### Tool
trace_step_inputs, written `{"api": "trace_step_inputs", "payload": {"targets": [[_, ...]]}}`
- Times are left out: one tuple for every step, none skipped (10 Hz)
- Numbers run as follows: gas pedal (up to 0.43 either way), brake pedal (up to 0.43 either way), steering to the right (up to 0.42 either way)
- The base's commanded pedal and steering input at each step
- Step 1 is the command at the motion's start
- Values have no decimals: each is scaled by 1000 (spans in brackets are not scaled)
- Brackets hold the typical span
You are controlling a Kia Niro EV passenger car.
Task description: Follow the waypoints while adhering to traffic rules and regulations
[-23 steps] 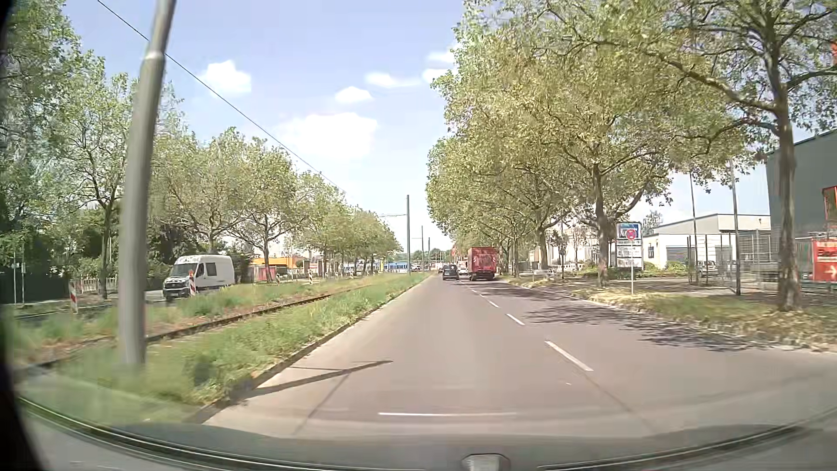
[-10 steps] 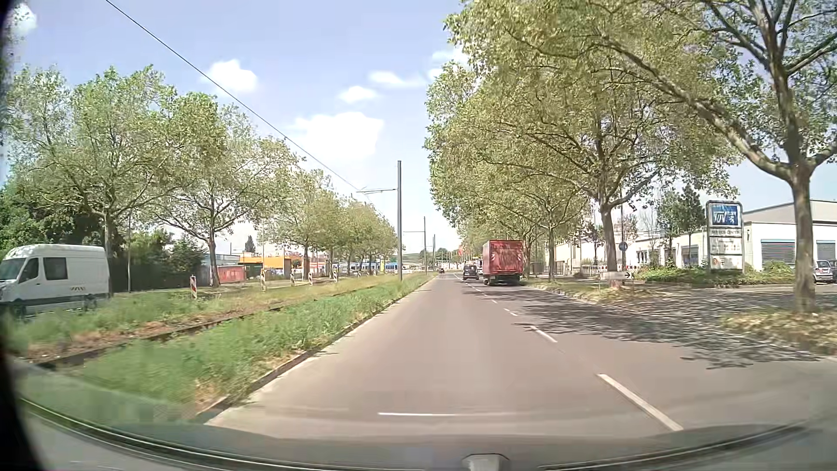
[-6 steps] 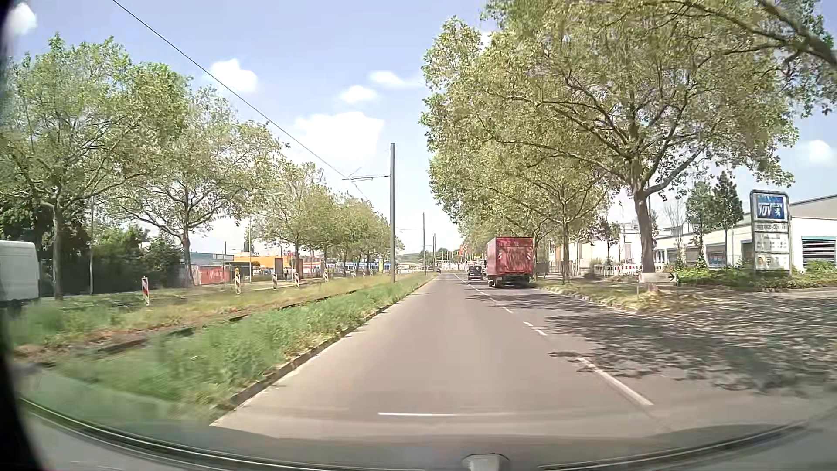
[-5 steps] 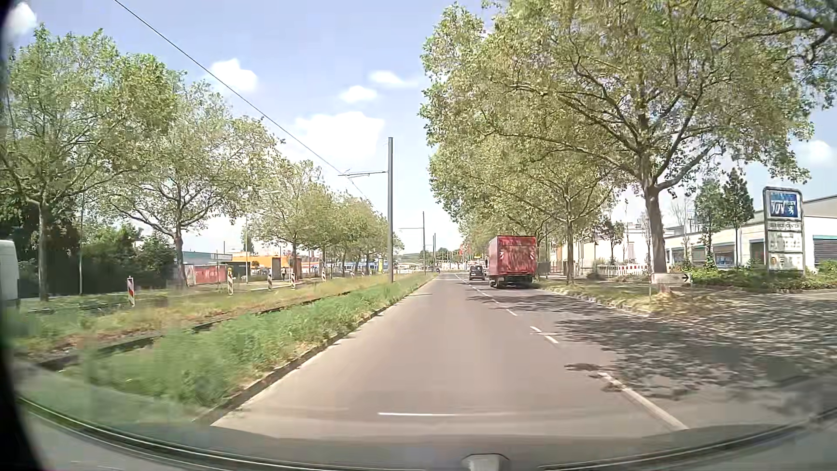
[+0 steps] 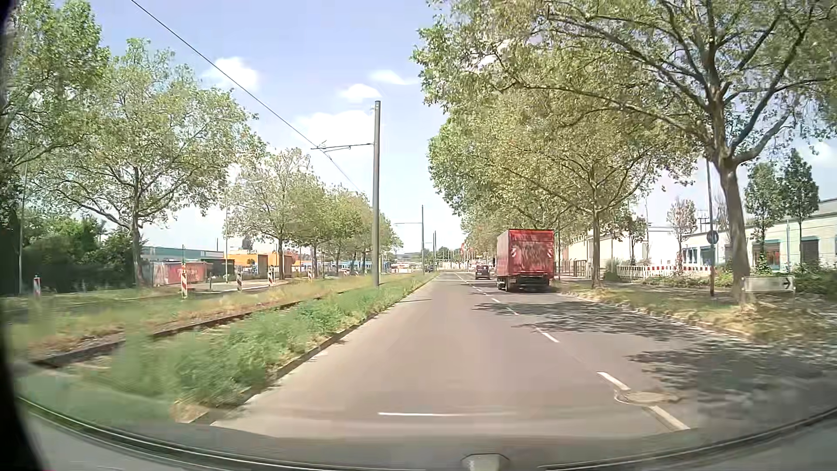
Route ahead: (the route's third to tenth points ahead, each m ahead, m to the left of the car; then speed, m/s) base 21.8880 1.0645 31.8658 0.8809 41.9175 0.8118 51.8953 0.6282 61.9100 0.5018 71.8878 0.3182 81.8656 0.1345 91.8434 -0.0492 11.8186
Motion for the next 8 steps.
{"api": "trace_step_inputs", "payload": {"targets": [[98,30,0],[98,30,2],[98,30,4],[98,30,5],[98,30,4],[98,30,4],[98,30,4],[98,30,4]]}}
